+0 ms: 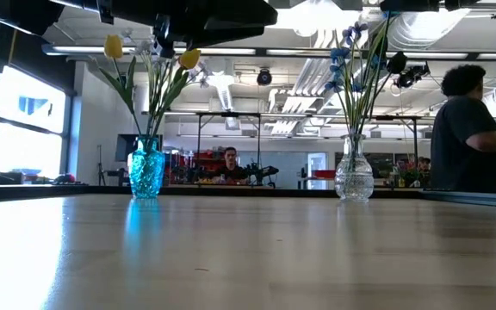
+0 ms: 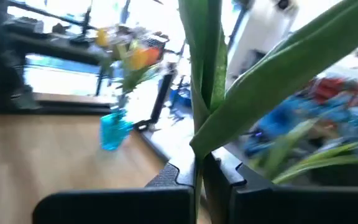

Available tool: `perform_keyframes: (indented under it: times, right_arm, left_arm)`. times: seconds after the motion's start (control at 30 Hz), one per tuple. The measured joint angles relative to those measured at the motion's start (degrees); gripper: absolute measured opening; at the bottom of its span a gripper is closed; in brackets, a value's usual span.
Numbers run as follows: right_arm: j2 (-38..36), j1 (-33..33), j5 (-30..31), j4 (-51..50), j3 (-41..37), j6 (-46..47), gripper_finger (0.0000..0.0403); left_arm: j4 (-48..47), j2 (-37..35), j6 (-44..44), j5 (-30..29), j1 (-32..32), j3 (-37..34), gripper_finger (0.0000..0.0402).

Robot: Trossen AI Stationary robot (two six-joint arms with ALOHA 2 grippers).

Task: Sort flowers into vase by color
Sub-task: Put the black flower into the transparent vase

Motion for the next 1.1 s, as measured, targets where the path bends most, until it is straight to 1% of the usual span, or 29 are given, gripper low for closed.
perform_keyframes:
  times: [0.07, 0.23, 0.5, 0.7, 0.97, 1.1]
  right_arm:
    - [-2.88, -2.42, -1.67, 0.39, 0.02, -3.64, 0.0001]
    - [-6.73, -11.14, -14.62, 0.83, -0.5, -5.45, 0.0001]
    - [-4.36, -25.24, -24.47, 0.62, -0.92, -4.32, 0.0001]
    - [-1.4, -33.22, -30.29, -2.52, -0.92, 2.07, 0.0001]
    - [1.52, -40.24, -34.74, -6.19, -0.92, 10.86, 0.0001]
    - [2.71, -43.11, -35.63, -8.16, -0.92, 15.47, 0.0001]
  left_arm:
    - [-0.6, 0.0, -0.05, 0.42, 0.03, 0.0, 0.0117]
    - [-0.79, 0.0, -0.05, 0.66, 0.06, 0.0, 0.0117]
    - [-0.93, 0.0, -0.07, 0.67, 0.06, 0.0, 0.0117]
    - [-0.95, 0.0, -0.09, 0.66, 0.06, 0.0, 0.0117]
    - [-0.95, 0.02, -0.1, 0.68, 0.06, 0.0, 0.0117]
    - [-0.95, 0.02, -0.1, 0.67, 0.06, 0.0, 0.0117]
